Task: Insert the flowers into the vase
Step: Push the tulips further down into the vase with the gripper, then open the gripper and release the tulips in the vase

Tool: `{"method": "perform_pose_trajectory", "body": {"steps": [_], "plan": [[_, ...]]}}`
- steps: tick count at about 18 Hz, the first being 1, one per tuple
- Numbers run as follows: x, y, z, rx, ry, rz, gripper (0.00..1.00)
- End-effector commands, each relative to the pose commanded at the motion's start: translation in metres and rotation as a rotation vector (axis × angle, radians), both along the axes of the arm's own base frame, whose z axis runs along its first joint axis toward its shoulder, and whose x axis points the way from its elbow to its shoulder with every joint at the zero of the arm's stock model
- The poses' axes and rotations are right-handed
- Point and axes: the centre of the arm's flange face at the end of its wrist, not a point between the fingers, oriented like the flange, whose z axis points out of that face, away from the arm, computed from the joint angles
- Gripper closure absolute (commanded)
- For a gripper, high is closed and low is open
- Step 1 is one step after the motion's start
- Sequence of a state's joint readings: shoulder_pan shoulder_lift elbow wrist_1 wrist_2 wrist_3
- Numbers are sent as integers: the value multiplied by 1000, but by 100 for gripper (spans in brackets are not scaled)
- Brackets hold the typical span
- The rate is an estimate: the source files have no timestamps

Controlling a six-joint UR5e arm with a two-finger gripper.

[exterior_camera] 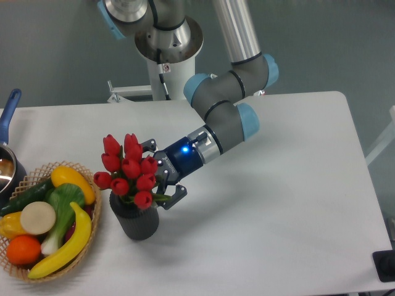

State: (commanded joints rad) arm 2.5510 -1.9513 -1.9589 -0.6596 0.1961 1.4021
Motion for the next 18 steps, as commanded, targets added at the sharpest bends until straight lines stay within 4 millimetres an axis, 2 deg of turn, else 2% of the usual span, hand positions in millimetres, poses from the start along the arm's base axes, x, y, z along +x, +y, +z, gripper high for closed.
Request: {"method": "perform_pose_trajectory", "body": {"steps": [7, 9, 13, 18], "plan": [[5, -9, 12, -85, 114, 22, 0], [11, -13, 23, -107, 153, 29, 0], [15, -17, 27, -166, 217, 44, 0], [11, -19, 39, -223, 310, 67, 0]]}}
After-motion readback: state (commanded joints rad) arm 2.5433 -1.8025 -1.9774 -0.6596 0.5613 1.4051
